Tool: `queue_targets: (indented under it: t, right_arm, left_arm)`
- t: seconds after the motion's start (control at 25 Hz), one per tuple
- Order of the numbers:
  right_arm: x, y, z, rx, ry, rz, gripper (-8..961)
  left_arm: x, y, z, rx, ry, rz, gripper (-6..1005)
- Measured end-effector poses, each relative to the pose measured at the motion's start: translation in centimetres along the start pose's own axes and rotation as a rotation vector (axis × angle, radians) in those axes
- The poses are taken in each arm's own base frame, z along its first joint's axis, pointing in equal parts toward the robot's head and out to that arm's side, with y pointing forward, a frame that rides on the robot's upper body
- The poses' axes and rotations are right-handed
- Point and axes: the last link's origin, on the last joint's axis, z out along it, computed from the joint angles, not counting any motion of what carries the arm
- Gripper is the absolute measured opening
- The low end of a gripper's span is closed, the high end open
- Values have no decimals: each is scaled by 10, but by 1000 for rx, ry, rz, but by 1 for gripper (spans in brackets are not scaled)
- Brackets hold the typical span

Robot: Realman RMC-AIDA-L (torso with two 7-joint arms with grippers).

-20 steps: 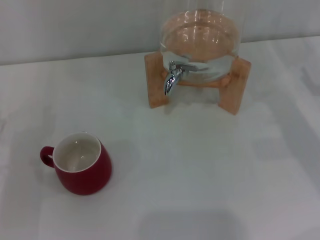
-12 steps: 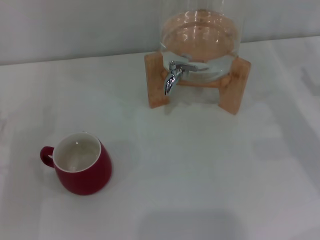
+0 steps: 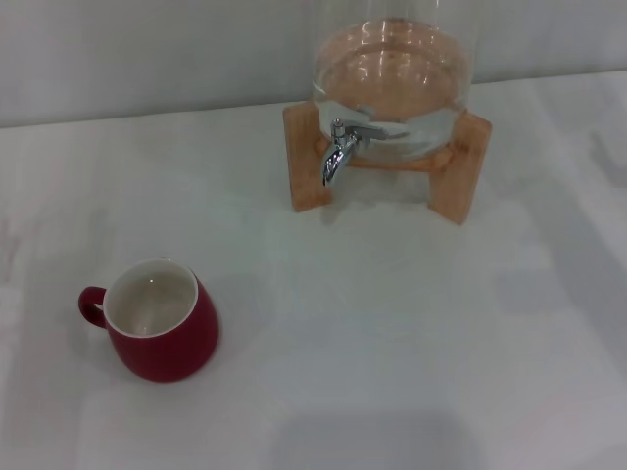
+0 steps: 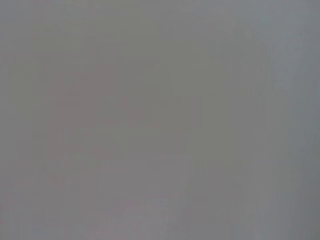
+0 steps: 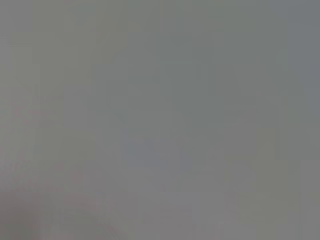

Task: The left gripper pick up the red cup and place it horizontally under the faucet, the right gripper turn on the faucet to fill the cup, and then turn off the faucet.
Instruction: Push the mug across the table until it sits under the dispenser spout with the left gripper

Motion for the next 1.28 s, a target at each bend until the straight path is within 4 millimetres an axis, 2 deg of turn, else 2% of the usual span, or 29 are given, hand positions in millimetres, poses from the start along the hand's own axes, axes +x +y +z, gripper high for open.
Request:
queue_targets:
  t: [0.68,1.28]
  right_arm:
    - [5,2,-3,-4,21,7,868]
    - [14,5,-9,-6,57,20,868]
  left_arm:
    - [-13,9,-20,-85,-45,47,883]
    - [-26,9,-50,-143,-87,86,883]
